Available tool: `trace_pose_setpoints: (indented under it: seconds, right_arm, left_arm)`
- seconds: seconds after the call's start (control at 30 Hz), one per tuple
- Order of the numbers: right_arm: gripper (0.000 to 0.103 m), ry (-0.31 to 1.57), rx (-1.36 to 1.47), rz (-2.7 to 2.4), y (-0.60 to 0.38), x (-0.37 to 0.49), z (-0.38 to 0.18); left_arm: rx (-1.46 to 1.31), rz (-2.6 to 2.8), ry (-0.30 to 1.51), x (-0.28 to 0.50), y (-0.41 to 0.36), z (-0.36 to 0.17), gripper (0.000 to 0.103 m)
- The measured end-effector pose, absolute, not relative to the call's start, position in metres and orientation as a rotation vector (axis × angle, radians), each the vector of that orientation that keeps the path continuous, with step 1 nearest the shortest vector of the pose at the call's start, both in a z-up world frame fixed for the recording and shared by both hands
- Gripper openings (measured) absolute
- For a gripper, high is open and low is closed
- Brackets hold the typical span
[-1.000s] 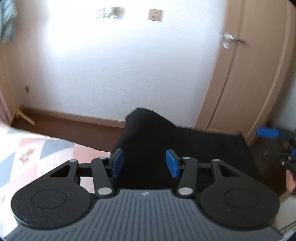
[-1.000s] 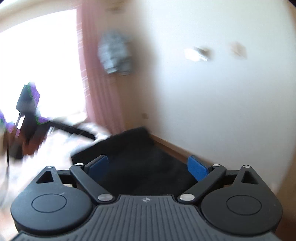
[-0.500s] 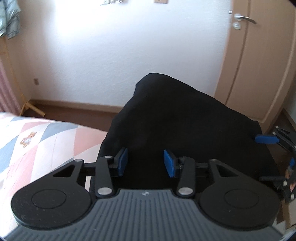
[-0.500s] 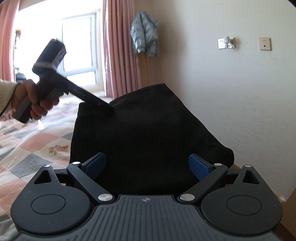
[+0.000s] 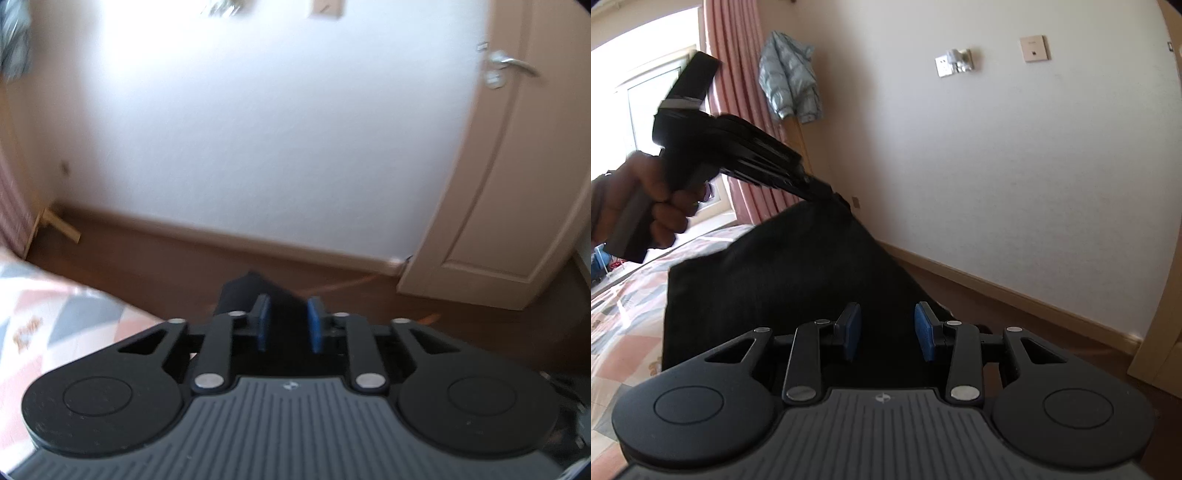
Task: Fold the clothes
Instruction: 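Lower the held jeans onto the folded clothes stack with both tools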
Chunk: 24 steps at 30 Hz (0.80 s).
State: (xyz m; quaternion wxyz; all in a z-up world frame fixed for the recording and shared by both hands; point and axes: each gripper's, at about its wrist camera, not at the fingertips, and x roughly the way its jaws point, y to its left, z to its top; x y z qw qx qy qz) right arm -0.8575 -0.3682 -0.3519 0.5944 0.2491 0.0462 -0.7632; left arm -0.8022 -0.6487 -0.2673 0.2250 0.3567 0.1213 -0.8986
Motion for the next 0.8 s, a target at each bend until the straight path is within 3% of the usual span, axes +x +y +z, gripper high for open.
trace_pose_setpoints:
  seconds: [0.07, 0.3, 0.43, 0.53, 0.6, 0.8]
  right_arm:
    - [0.037, 0.101, 0.596, -1.765, -0.369, -0.86, -0.354]
    - [0.045, 0.159, 0.594, -1.709, -0.364, -0.862, -0.337]
    - [0.053, 0.126, 0.57, -1.69, -0.334, -0.85, -0.316]
    - [0.057, 0.141, 0.539, -1.634, -0.314, -0.833, -0.305]
    - [0.063, 0.172, 0.502, -1.618, -0.304, -0.819, -0.303]
    - [0.065, 0.327, 0.487, -1.575, -0.326, -0.795, -0.335]
  left_arm:
    - [1.02, -2.43, 0.363, -0.806, -0.659, -0.285, 0.003]
    - [0.954, -2.405, 0.414, -0.786, -0.663, -0.285, 0.003]
    - [0.869, -2.417, 0.35, -0.739, -0.637, -0.254, 0.013]
    - [0.823, -2.422, 0.306, -0.696, -0.601, -0.242, 0.013]
    - [0.825, -2.416, 0.334, -0.673, -0.581, -0.249, 0.013]
    - [0.861, -2.312, 0.388, -0.653, -0.548, -0.287, 0.013]
